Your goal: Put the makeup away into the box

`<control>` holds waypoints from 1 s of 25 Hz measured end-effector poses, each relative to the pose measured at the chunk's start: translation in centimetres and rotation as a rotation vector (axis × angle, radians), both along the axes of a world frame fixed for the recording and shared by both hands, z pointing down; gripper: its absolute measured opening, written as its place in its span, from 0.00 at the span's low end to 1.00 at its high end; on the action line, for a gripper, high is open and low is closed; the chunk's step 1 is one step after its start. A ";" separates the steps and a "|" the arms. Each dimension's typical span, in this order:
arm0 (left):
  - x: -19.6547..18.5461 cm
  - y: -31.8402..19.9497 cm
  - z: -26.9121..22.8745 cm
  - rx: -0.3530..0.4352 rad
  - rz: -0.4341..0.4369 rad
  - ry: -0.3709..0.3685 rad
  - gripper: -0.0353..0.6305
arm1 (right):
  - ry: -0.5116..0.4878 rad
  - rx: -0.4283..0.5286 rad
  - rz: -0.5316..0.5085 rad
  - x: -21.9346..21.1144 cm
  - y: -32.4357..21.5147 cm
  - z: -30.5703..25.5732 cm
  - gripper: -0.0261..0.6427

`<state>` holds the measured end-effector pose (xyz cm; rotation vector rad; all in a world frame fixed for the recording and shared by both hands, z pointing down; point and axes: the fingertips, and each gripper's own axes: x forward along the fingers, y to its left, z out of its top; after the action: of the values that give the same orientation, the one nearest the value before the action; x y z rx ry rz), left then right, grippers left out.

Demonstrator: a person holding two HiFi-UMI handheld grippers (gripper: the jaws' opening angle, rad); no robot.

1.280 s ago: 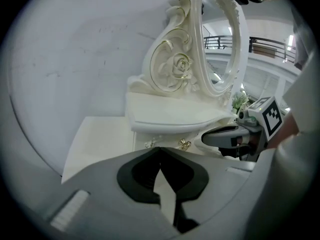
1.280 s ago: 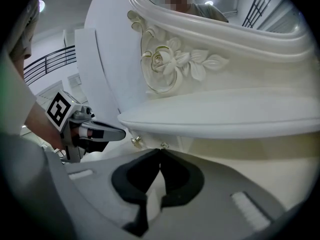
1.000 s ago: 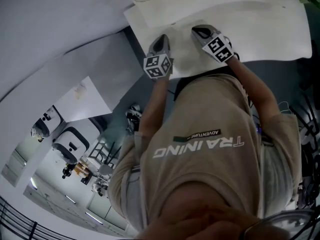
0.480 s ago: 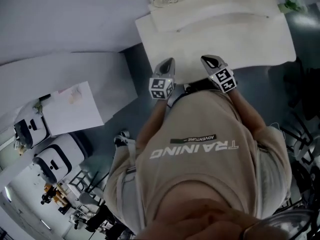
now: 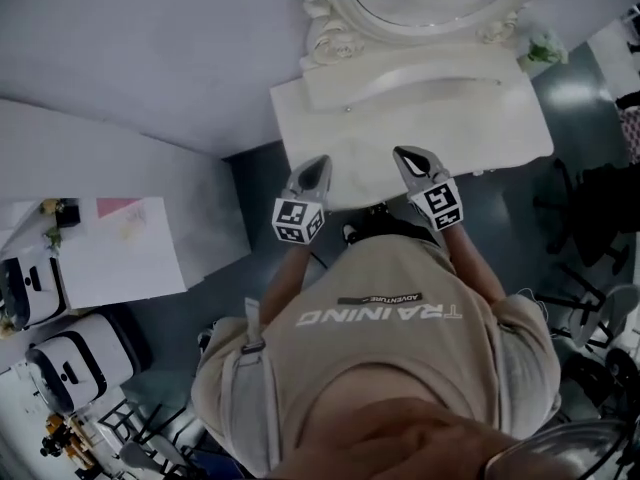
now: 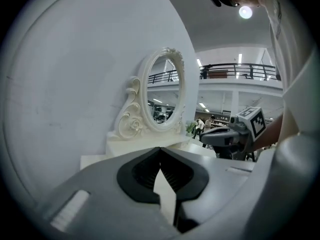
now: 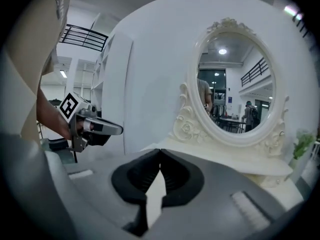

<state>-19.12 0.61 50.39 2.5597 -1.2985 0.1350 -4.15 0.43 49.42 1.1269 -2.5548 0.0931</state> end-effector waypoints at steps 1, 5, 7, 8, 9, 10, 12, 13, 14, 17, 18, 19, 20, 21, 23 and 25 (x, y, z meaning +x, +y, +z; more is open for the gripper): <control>0.0 -0.1 -0.8 0.021 0.004 -0.005 0.06 | -0.020 0.014 0.017 0.3 -0.1 -1.5 0.05; 0.5 0.2 -4.1 0.084 -0.013 -0.015 0.06 | -0.098 0.099 0.060 1.6 0.0 -7.5 0.05; 0.6 0.8 -5.8 0.105 -0.032 -0.012 0.06 | -0.126 0.131 0.066 1.7 -0.2 -9.4 0.05; 0.7 1.3 -6.5 0.111 -0.038 -0.014 0.06 | -0.139 0.139 0.067 1.7 0.0 -10.0 0.05; 0.8 2.0 -6.9 0.114 -0.038 -0.022 0.06 | -0.151 0.142 0.067 1.7 0.3 -10.5 0.05; 1.0 2.6 -7.1 0.116 -0.035 -0.037 0.06 | -0.162 0.143 0.066 1.7 0.7 -10.9 0.05; 1.4 3.2 -7.5 0.123 -0.018 -0.077 0.06 | -0.173 0.139 0.066 2.1 1.3 -11.4 0.05; 1.7 3.2 -7.8 0.128 -0.011 -0.089 0.06 | -0.175 0.137 0.068 2.5 1.5 -11.5 0.05; 2.0 3.1 -8.1 0.134 -0.006 -0.095 0.06 | -0.177 0.134 0.071 3.0 1.5 -11.5 0.05; 2.6 2.7 -8.9 0.144 -0.013 -0.102 0.06 | -0.172 0.121 0.079 4.5 1.8 -11.4 0.05; 2.9 2.6 -9.1 0.142 -0.015 -0.103 0.06 | -0.168 0.118 0.079 4.9 1.9 -11.4 0.05; 3.3 2.5 -9.2 0.139 -0.014 -0.101 0.06 | -0.164 0.116 0.078 5.4 2.1 -11.4 0.05; 3.9 2.3 -9.2 0.135 -0.007 -0.098 0.06 | -0.158 0.113 0.077 6.0 2.3 -11.4 0.04; 4.6 2.2 -9.3 0.133 0.002 -0.098 0.06 | -0.154 0.108 0.074 6.6 2.3 -11.4 0.04; 5.7 1.8 -9.6 0.139 0.014 -0.115 0.06 | -0.156 0.098 0.066 7.6 2.2 -11.1 0.04; 6.1 1.7 -10.0 0.147 0.006 -0.130 0.06 | -0.166 0.097 0.056 7.9 1.8 -11.1 0.05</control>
<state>-12.97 2.32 40.42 2.7178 -1.3958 0.2180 3.75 2.27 38.29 1.2763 -2.6992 0.0807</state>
